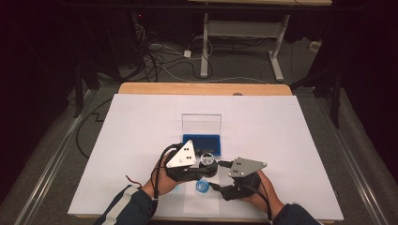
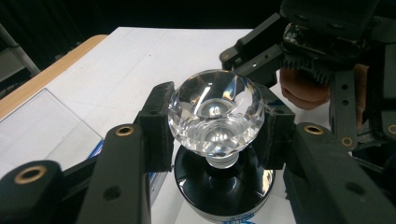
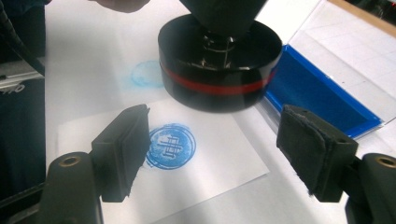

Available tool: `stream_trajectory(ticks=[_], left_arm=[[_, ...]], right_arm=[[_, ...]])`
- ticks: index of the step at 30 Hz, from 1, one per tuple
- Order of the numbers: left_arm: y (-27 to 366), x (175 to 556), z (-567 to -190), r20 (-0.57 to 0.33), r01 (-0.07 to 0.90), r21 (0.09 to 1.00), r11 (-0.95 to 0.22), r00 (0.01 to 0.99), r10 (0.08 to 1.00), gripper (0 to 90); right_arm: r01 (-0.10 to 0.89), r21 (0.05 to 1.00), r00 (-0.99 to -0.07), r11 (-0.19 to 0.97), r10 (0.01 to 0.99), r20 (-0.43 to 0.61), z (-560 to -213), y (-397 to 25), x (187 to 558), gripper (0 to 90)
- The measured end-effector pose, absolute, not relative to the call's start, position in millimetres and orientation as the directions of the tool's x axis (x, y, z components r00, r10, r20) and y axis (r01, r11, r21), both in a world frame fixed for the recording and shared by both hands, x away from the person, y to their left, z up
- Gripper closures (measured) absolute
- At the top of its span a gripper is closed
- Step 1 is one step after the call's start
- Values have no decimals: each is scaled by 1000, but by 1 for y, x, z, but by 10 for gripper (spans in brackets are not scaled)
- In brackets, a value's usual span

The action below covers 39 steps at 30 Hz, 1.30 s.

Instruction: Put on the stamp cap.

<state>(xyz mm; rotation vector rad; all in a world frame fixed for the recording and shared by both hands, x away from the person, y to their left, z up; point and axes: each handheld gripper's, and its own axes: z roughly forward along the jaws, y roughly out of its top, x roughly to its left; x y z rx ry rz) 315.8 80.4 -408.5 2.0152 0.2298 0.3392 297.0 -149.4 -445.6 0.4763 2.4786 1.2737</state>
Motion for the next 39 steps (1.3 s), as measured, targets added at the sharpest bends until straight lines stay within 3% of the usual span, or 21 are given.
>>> stream_trajectory(ticks=[17,39], left_arm=[[97,318,-403,137,32,897,-440,928,346,541],[115,323,-394,121,50,911,-409,916,383,541]], right_arm=[[98,831,-848,548,483,-219,-435,-174,294,211],[94,842,-792,531,552,-260,-429,-205,293,186]])
